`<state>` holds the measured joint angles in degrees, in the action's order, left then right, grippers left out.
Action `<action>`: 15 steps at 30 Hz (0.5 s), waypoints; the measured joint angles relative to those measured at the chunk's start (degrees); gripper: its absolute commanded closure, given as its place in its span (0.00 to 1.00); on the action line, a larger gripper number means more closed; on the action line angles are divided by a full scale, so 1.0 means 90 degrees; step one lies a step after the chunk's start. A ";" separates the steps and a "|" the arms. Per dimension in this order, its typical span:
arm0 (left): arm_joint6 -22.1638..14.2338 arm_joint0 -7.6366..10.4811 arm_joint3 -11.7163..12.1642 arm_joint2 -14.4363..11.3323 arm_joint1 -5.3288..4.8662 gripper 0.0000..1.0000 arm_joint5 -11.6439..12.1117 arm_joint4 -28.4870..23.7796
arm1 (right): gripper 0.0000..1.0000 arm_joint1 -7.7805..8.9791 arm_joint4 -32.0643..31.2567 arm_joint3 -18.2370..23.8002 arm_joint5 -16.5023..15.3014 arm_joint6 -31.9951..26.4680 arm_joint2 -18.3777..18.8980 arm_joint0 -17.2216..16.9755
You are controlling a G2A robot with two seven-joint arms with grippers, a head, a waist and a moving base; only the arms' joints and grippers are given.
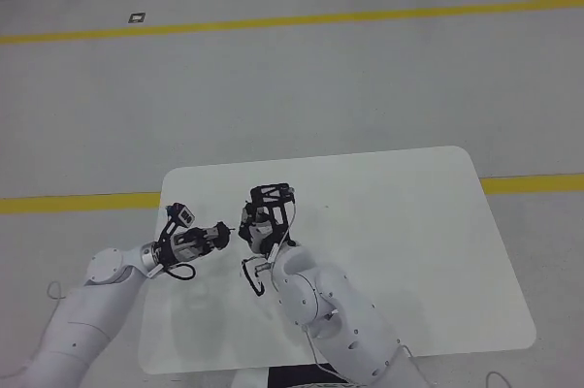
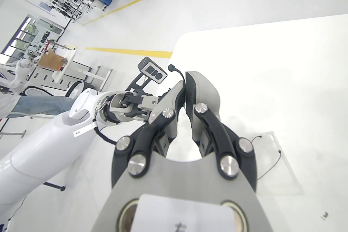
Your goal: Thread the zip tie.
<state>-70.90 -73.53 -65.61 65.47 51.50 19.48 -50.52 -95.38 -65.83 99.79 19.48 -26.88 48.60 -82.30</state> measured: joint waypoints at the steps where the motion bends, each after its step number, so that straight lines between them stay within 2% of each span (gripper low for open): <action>1: -0.0002 -0.0002 -0.0001 0.0004 0.0002 1.00 0.0000 0.0000 | 1.00 0.0000 -0.0002 0.0002 0.0000 -0.0009 0.0000 0.0000; 5: -0.0001 -0.0001 0.0000 0.0002 0.0001 1.00 0.0000 -0.0001 | 1.00 0.0005 0.0000 -0.0013 -0.0017 0.0028 0.0004 -0.0003; 15: -0.0001 -0.0001 0.0000 0.0002 0.0001 1.00 0.0000 -0.0001 | 1.00 -0.0058 0.0568 -0.0360 0.0001 0.0742 0.0124 0.0017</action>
<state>-70.91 -73.53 -65.61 65.49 51.50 19.48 -50.53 -95.90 -60.72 96.55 19.49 -20.21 49.72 -82.15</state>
